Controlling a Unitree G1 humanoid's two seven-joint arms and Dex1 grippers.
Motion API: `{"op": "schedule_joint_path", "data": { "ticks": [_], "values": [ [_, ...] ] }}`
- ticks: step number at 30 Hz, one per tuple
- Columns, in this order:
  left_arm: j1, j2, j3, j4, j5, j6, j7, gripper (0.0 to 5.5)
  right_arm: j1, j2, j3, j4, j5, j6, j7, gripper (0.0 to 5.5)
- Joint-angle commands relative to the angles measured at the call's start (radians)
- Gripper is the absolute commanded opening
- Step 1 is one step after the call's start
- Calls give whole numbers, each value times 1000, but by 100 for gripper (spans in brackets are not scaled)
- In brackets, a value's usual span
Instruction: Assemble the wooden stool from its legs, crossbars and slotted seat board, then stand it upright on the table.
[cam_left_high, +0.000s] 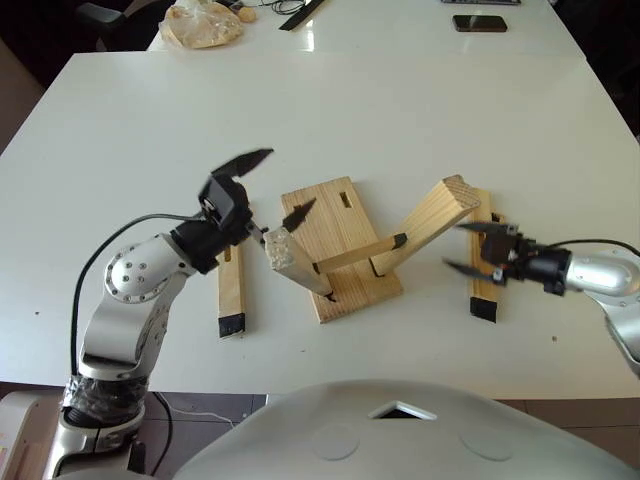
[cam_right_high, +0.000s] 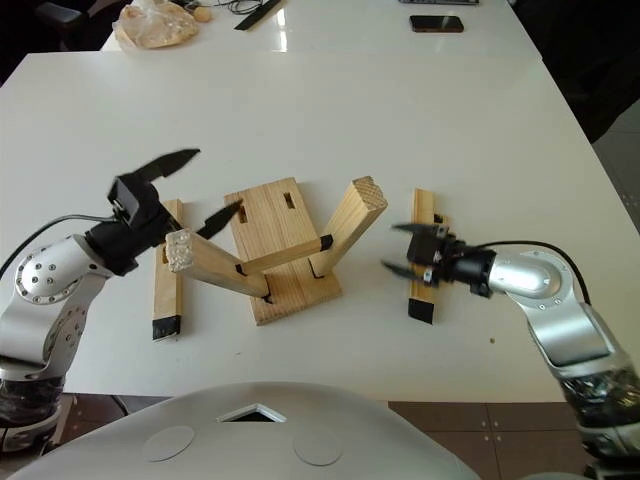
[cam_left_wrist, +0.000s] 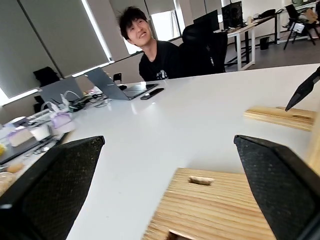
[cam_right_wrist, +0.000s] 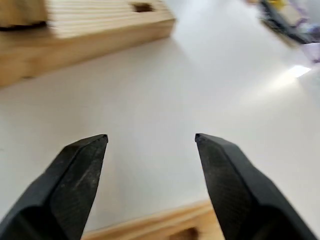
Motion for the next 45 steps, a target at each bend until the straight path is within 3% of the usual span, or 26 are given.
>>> {"op": "schedule_joint_path", "data": {
  "ticks": [1, 8, 12, 16, 25, 30, 34, 38, 45],
  "values": [
    [135, 50, -70, 2, 53, -20, -84, 481, 47, -99, 9, -104, 48, 49, 142, 324],
    [67, -141, -192, 134, 136, -18, 36, 481, -87, 120, 262, -72, -102, 120, 61, 324],
    [-10, -228, -278, 227, 188, -61, 47, 481, -144, 228, 274, -21, -76, 166, 6, 324],
    [-36, -303, -282, 346, 220, -109, 98, 481, -260, 313, 270, 140, -130, 170, -64, 324],
    [-214, -253, -199, 461, 235, -131, 52, 481, -403, 389, 292, 497, -324, -5, -244, 324],
    [-309, -208, -138, 476, 202, -137, -2, 481, -289, 338, 196, 291, -156, 121, -161, 324],
    [-372, -148, -65, 471, 133, -145, -88, 481, -159, 172, 132, 22, -51, 220, -11, 324],
    [-585, -119, -43, 839, 278, -309, -14, 481, -63, 65, 105, -142, 110, 289, 151, 324],
    [-827, -160, -178, 1481, 538, -590, 110, 481, -293, 163, 360, -123, 109, 427, 288, 324]
  ]
}}
